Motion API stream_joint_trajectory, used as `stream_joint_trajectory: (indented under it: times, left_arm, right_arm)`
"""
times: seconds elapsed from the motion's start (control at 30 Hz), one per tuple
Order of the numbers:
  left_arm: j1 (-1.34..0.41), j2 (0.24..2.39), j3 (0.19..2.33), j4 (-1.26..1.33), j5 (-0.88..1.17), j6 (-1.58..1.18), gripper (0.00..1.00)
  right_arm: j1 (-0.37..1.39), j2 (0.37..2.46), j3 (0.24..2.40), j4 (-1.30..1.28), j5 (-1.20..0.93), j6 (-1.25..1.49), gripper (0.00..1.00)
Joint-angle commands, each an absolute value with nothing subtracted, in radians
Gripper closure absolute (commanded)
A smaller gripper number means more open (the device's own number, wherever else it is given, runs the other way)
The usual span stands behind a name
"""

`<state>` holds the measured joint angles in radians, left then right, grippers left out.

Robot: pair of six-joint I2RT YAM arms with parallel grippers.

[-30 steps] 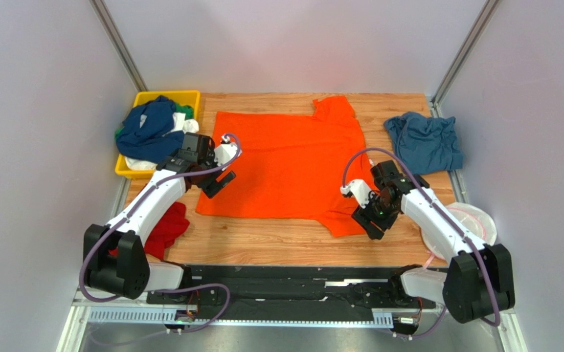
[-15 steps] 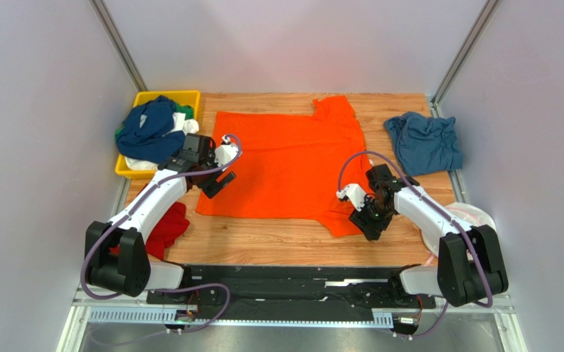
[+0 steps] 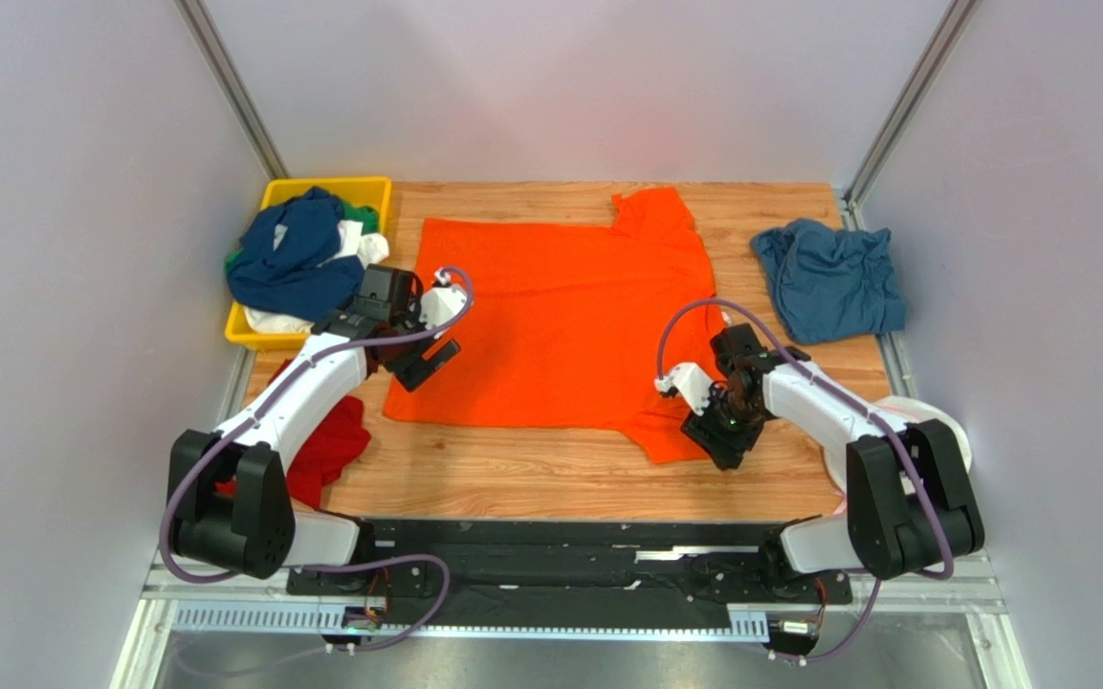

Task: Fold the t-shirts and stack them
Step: Grap the side of the flattened tshirt closest away from the robot with both arms

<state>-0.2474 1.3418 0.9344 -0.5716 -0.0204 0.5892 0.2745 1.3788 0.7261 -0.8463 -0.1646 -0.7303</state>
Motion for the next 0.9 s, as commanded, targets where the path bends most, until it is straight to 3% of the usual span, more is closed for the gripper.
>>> stream_joint_trajectory:
  times: [0.0, 0.37, 0.47, 0.6, 0.7, 0.87]
  left_arm:
    - [-0.250, 1.345, 0.928, -0.540, -0.026, 0.603, 0.09]
    - [-0.250, 1.347, 0.923, -0.540, -0.026, 0.597, 0.09]
    - [-0.250, 1.342, 0.922, -0.540, -0.031, 0.598, 0.10]
    - [-0.250, 1.345, 0.919, -0.537, -0.043, 0.604, 0.10]
    - [-0.250, 1.332, 0.913, -0.546, -0.044, 0.609, 0.10]
    - [-0.250, 1.273, 0.897, -0.577, -0.025, 0.632, 0.10]
  right_arm:
    - [0.278, 1.379, 0.712, -0.799, -0.132, -0.759, 0.47]
    - [0.275, 1.397, 0.719, -0.779, -0.137, -0.747, 0.58]
    - [0.273, 1.405, 0.719, -0.773, -0.143, -0.741, 0.66]
    - [0.273, 1.416, 0.719, -0.765, -0.141, -0.733, 0.90]
    - [0.275, 1.410, 0.719, -0.765, -0.135, -0.732, 1.00]
    - [0.275, 1.379, 0.724, -0.793, -0.124, -0.730, 1.00]
